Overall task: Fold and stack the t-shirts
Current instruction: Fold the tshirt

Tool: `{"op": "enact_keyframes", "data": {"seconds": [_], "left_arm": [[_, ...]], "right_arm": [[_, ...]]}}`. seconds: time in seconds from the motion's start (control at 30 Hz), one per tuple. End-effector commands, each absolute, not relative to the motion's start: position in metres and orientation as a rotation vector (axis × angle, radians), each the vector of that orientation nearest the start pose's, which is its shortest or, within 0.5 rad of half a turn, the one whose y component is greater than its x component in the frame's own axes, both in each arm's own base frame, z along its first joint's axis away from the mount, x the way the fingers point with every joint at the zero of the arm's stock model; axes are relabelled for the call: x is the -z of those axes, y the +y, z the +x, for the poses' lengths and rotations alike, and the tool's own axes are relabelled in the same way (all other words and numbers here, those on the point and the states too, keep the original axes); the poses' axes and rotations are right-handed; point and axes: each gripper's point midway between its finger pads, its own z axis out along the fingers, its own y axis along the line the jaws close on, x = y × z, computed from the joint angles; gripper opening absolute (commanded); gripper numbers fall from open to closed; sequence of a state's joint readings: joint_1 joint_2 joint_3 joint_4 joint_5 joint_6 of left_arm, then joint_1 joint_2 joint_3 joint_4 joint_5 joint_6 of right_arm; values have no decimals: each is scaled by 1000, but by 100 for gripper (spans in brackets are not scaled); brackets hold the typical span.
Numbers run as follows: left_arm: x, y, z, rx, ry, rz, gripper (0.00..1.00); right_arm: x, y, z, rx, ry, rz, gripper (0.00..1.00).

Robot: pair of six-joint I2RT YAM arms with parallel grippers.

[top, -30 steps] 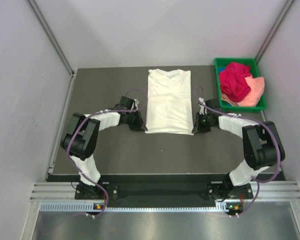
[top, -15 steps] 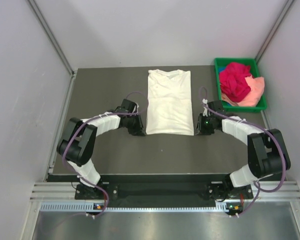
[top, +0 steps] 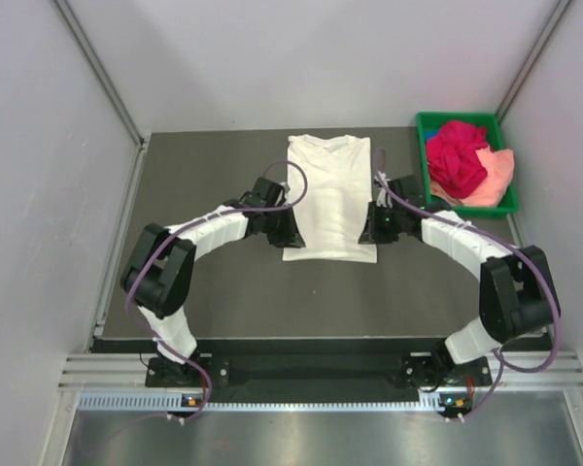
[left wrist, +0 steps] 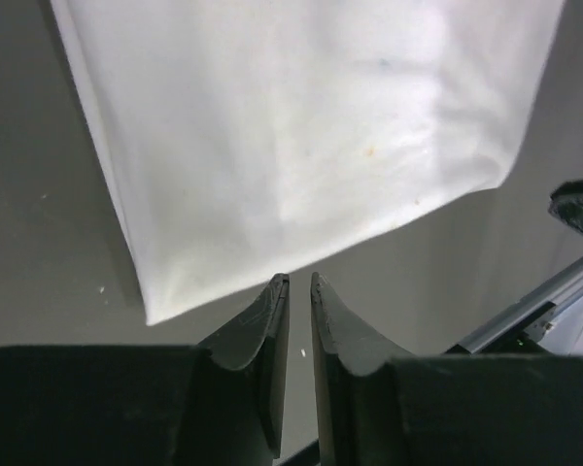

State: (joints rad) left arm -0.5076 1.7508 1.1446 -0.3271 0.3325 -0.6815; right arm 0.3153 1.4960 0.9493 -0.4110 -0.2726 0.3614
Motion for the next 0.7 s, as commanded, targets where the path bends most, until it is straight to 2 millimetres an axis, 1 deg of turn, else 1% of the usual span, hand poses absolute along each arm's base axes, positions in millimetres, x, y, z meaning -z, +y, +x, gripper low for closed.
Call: {"op": "enact_keyframes", "data": {"seconds": [0.0,0.03,0.07,0.1,0.13,0.2,0.23,0.27,0.3,0.33,0.37,0.4,0.43,0.47,0.5,0.53,0.6,0.67], "left_arm": [[-60,-277,330,827,2691,-116,20],[-51,-272,327,790,2717,-131,20],[-41,-266,327,734,2735,-152,19],[-35,-261,325,703,2746,-164,19],[-26,-256,319,670,2769,-176,19],[-16,-245,316,601,2774,-213,19],[-7,-239,308,578,2795,-225,19],[-2,-236,305,558,2801,-239,18],[2,-231,303,523,2804,-266,18],[8,-227,297,507,2821,-277,18],[11,-225,295,499,2827,-288,18],[13,-223,293,487,2828,-300,17],[16,-219,290,468,2835,-308,17],[18,-217,289,455,2837,-316,17],[19,-216,288,445,2839,-322,17],[21,-213,287,429,2841,-335,16],[21,-211,286,415,2841,-346,15],[15,-211,287,411,2832,-351,15]], "right_arm": [[-111,231,316,-854,2496,-234,13],[-106,244,317,-899,2496,-262,13],[-105,254,315,-942,2495,-283,13],[-101,264,310,-989,2500,-314,13],[-90,267,311,-989,2518,-313,13],[-72,264,310,-973,2554,-297,12],[-56,261,309,-956,2592,-285,12],[-46,259,306,-939,2617,-287,11],[-38,252,308,-906,2639,-274,10],[-29,248,307,-884,2661,-270,9],[-21,241,302,-861,2680,-262,9],[-18,230,305,-838,2682,-226,8],[-20,224,307,-836,2666,-206,8],[-14,216,303,-824,2681,-183,8],[-13,203,308,-794,2678,-139,8],[-15,198,307,-780,2678,-129,8],[-18,191,308,-759,2676,-141,8],[-26,190,307,-755,2666,-150,9]]}}
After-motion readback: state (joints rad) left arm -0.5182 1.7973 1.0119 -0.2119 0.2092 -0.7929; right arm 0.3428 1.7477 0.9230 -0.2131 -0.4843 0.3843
